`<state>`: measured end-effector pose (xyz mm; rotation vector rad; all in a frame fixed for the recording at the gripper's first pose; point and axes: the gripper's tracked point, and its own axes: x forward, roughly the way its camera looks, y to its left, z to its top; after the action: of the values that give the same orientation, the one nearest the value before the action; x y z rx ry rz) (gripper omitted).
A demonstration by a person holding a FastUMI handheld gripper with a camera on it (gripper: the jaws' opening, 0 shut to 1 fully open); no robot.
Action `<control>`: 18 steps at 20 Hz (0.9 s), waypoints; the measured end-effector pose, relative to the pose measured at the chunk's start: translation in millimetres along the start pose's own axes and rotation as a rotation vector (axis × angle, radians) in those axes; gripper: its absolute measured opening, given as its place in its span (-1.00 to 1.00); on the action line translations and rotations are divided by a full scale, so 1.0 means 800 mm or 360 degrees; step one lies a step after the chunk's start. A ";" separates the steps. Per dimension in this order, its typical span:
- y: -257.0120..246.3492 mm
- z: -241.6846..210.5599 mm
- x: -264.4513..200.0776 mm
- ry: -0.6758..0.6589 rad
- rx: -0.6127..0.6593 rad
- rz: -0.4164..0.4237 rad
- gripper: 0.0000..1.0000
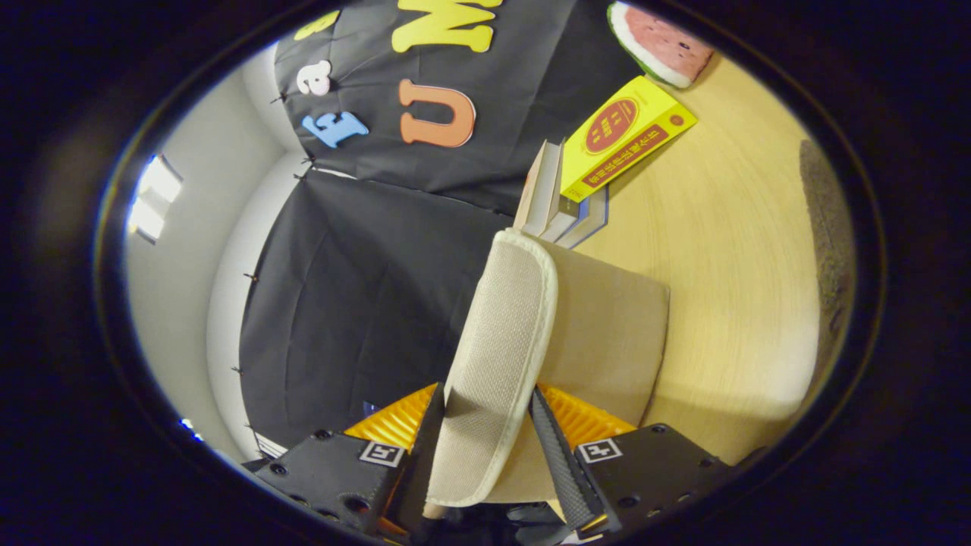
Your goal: Open the storage box then place both shoes into the box .Put the left shoe in first, then the right shoe, with the right side of both shoes facing outward in a uniform manner.
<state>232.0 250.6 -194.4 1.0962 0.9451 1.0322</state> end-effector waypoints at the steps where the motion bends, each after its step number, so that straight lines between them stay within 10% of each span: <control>1: 0.001 0.001 -0.003 -0.0001 -0.0001 -0.0005 0.23; 18: 0.058 0.024 -0.035 -0.0065 -0.0003 -0.0225 -0.92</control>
<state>235.1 225.3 -143.0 1.0297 0.9743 0.8922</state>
